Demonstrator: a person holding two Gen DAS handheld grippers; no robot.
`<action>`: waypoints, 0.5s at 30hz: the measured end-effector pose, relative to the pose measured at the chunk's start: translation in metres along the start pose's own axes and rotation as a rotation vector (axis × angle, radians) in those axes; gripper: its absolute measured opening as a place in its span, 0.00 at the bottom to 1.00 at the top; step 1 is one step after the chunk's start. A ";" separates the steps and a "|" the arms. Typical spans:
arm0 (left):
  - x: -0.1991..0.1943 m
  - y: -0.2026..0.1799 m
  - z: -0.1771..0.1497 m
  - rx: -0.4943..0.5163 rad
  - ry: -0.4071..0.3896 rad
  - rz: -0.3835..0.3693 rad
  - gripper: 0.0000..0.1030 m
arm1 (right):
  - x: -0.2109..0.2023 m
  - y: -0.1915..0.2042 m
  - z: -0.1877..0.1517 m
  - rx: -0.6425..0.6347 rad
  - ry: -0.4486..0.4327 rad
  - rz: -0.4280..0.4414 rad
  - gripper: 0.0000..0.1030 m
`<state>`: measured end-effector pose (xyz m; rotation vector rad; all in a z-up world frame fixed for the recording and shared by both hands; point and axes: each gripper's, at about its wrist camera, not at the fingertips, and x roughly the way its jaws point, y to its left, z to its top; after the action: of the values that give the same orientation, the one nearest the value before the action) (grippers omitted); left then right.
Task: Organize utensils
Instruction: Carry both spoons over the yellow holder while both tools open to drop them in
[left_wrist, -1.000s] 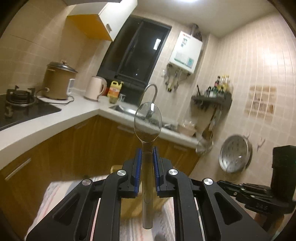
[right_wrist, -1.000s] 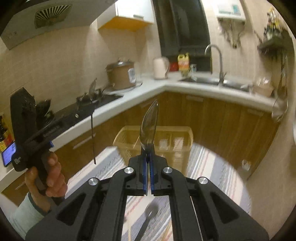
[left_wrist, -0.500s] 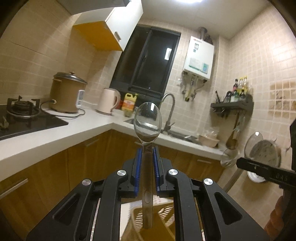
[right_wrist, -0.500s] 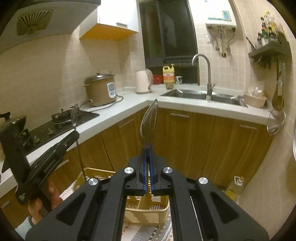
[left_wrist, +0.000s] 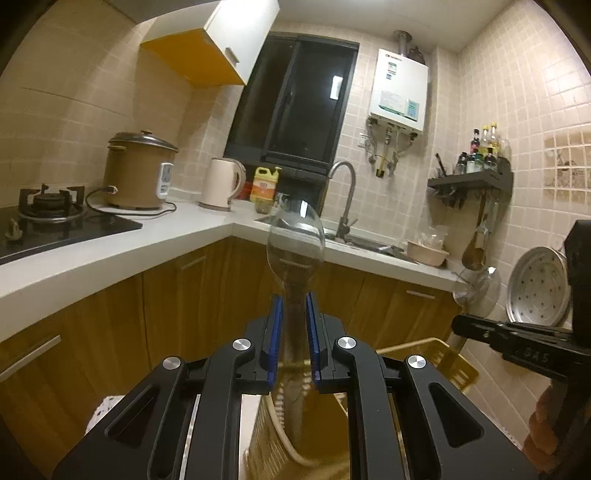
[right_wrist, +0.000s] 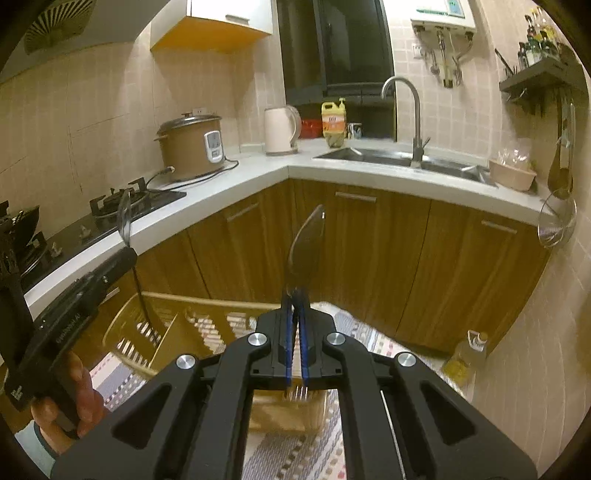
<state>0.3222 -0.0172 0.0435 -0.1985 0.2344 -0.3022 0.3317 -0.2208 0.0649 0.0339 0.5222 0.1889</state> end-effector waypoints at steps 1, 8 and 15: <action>-0.003 -0.001 0.000 0.006 0.006 -0.002 0.22 | -0.001 0.001 -0.002 0.001 0.011 0.004 0.07; -0.037 -0.002 0.002 0.011 0.023 0.001 0.31 | -0.032 0.007 -0.015 0.002 0.025 0.015 0.56; -0.077 -0.009 0.004 0.027 0.014 0.023 0.31 | -0.069 0.021 -0.027 -0.026 0.068 0.014 0.56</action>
<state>0.2493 -0.0005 0.0647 -0.1674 0.2459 -0.2839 0.2563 -0.2139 0.0766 0.0064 0.5870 0.2114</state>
